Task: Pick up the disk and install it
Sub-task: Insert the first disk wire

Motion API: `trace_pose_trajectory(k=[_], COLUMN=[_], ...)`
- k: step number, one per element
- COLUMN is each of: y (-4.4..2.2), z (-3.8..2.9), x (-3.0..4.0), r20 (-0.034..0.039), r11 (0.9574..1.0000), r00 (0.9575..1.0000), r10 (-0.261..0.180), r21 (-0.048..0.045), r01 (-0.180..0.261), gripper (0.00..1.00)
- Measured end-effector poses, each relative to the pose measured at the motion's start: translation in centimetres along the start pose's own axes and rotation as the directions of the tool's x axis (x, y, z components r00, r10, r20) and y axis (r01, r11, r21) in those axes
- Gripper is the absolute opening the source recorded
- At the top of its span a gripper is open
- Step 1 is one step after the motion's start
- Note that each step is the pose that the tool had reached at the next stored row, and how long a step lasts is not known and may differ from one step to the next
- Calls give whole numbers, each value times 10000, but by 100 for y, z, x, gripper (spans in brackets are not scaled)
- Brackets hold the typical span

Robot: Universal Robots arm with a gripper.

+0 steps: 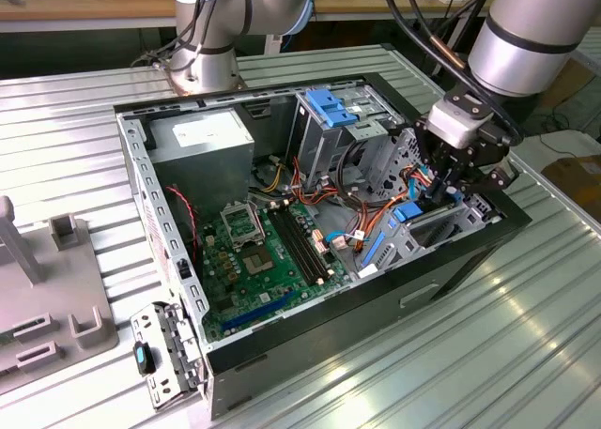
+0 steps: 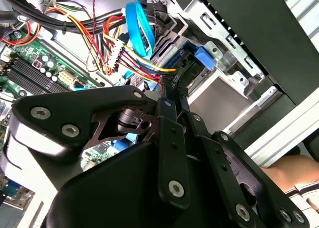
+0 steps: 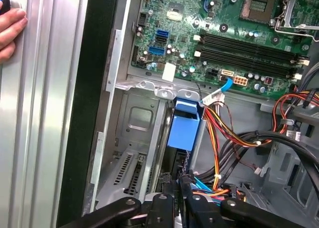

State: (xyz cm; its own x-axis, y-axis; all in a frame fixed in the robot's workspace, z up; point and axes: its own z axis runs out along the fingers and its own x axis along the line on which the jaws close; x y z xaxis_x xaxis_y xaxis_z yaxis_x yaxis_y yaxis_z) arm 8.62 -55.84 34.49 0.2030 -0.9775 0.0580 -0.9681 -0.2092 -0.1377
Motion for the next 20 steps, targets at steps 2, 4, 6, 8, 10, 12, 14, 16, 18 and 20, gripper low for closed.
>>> trace_pose_trajectory(k=[2, 4, 6, 8, 10, 12, 14, 16, 18, 20], y=[-3, -5, -8, -9, -10, -10, -11, -15, -16, -16], z=[0, -1, -2, -4, -5, -6, -9, -41, -48, -36], x=[0, -6, -22, -29, -30, -30, -32, -30, -30, -31], r20=[-114, -167, -192, -180, -181, -182, -193, -201, -204, -212], r11=[9998, 9987, 9976, 9966, 9966, 9964, 9953, 9944, 9939, 9929], r00=[9997, 9986, 9975, 9965, 9965, 9962, 9952, 9942, 9938, 9927], r10=[219, 512, 684, 815, 817, 846, 962, 1057, 1096, 1183], r21=[-29, -47, -56, -58, -58, -60, -63, -67, -68, -61], r01=[-219, -513, -685, -816, -818, -848, -964, -1058, -1098, -1185], gripper=[16, 16, 16, 16, 16, 16, 16, 16, 16, 16])
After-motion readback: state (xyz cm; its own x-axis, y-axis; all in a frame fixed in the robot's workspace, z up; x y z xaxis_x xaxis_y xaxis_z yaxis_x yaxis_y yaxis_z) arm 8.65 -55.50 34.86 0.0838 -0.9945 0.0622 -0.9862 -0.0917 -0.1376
